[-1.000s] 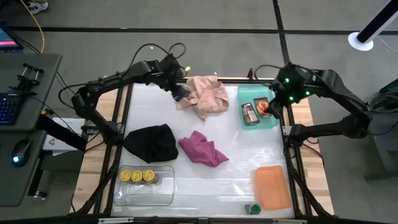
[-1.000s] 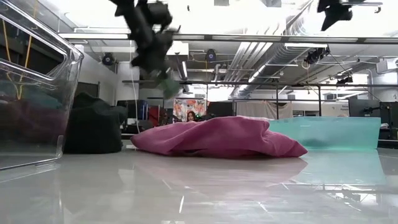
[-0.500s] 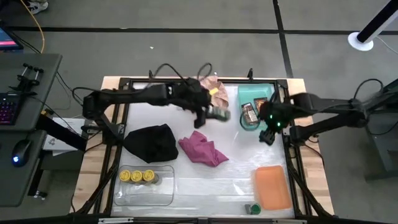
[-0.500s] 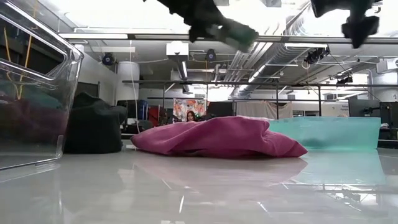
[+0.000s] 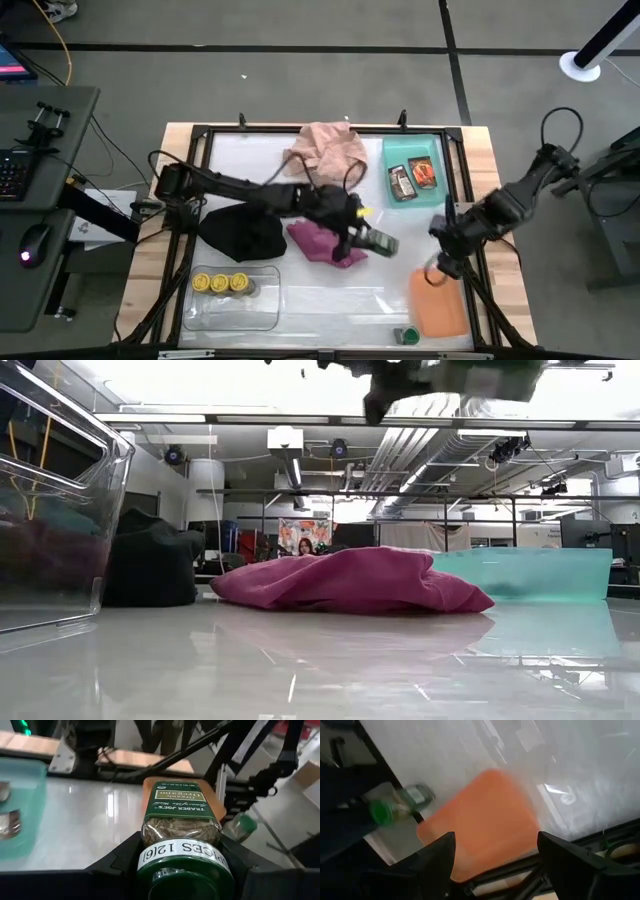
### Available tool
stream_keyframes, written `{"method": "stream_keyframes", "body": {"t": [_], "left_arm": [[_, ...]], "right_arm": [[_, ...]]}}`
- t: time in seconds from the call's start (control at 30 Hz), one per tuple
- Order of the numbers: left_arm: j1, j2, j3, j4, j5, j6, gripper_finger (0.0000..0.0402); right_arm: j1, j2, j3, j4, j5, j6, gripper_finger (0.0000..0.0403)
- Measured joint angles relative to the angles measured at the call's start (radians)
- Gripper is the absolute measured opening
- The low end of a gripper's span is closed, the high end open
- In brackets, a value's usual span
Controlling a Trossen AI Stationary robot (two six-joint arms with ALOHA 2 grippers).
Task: Sort spices by type
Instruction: Put the top green seasoning bottle into the orange bin
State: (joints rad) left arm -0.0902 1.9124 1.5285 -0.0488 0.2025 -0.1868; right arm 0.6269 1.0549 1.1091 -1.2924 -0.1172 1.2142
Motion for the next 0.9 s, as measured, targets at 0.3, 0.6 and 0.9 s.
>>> {"method": "stream_keyframes", "body": {"t": [0.3,0.6,0.9], "left_arm": [[-0.106,0.133,0.022,0.201,-0.15,-0.119,0.0164],[-0.121,0.386,0.332,0.158,-0.164,-0.019,0.0164],[-0.123,0.544,0.552,0.042,-0.163,0.058,0.0164]], "right_arm": [[0.249,0.045,0.0,0.025,0.137,0.104,0.0264],[0.277,0.102,0.0,0.04,0.177,0.212,0.0263],[0.283,0.149,0.0,0.061,0.126,0.354,0.0263]]}}
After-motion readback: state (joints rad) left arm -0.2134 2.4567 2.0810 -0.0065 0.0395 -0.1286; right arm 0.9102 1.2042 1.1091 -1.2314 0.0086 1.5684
